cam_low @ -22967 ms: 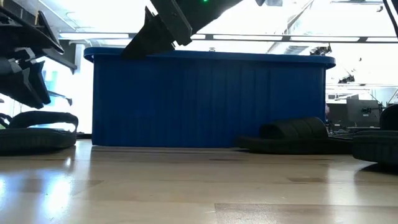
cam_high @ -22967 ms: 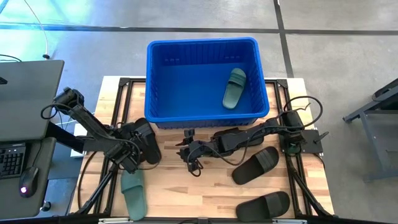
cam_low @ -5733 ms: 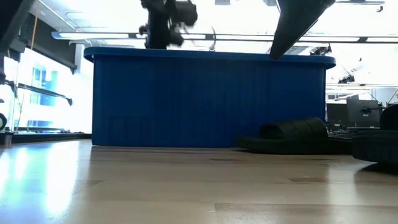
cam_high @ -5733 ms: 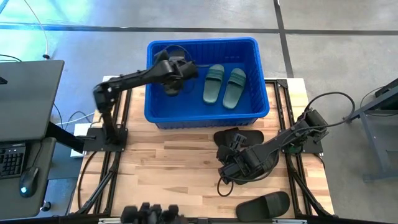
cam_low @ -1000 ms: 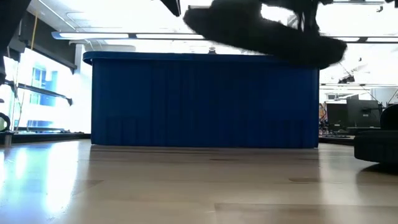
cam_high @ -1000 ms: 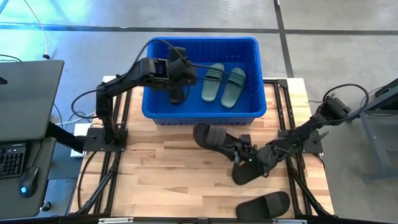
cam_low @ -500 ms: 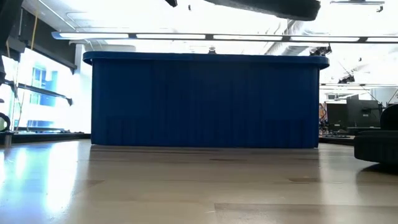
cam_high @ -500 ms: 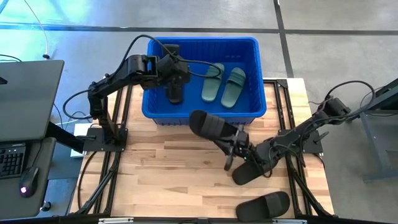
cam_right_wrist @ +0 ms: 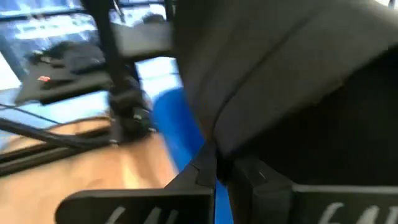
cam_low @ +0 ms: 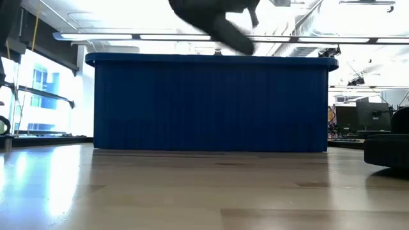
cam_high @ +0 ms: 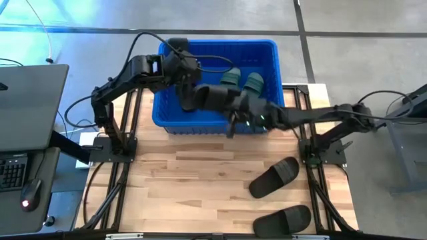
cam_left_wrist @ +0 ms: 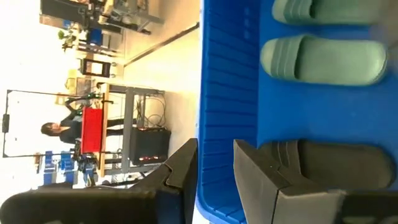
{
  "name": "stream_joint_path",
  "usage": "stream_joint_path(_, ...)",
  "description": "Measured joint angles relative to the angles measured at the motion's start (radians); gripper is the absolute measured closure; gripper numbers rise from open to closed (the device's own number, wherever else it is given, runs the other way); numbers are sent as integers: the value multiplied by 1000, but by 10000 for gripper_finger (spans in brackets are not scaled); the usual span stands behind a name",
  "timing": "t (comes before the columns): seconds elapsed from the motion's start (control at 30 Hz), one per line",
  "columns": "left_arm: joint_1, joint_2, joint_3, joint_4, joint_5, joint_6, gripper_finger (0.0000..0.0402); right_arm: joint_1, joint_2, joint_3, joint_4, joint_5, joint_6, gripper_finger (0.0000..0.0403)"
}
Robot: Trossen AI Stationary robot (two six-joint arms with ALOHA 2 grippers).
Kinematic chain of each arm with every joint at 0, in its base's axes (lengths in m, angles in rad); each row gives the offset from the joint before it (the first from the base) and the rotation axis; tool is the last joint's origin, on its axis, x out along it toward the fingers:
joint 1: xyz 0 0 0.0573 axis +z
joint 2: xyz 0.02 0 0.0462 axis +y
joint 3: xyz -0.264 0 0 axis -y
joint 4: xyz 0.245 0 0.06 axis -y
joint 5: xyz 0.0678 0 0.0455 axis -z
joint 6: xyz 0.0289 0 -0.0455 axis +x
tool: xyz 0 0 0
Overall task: Pick and place slides into bin
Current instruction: Put the black slide into the blue bin
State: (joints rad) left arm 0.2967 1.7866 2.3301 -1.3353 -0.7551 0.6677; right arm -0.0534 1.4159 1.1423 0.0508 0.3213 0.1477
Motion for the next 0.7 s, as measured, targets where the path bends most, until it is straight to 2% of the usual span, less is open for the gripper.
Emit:
stream_joint_path(0.1, -5, 7, -1, 14, -13, -30, 311, -114, 26, -11, 46, -46, 26, 403)
stream_joint_path(0.23, -5, 1, -3, 21, 12, -32, 312, -213, 115, -30, 62, -255, 81, 403)
stream_joint_path(0.3, -4, -18, -3, 7, -3, -32, 312, -217, 152, -32, 106, -327, 79, 403)
stream_joint_path(0.5, -4, -39, -4, 19, -97, -21, 312, -229, 236, -29, 198, -379, 85, 403)
stream_joint_path(0.6, -4, -60, -1, 49, -91, -8, 312, -255, 281, -7, 231, -472, 131, 403)
stream_joint_path(0.7, -3, -64, -2, 72, -33, 13, 312, -278, 339, 33, 234, -516, 122, 403)
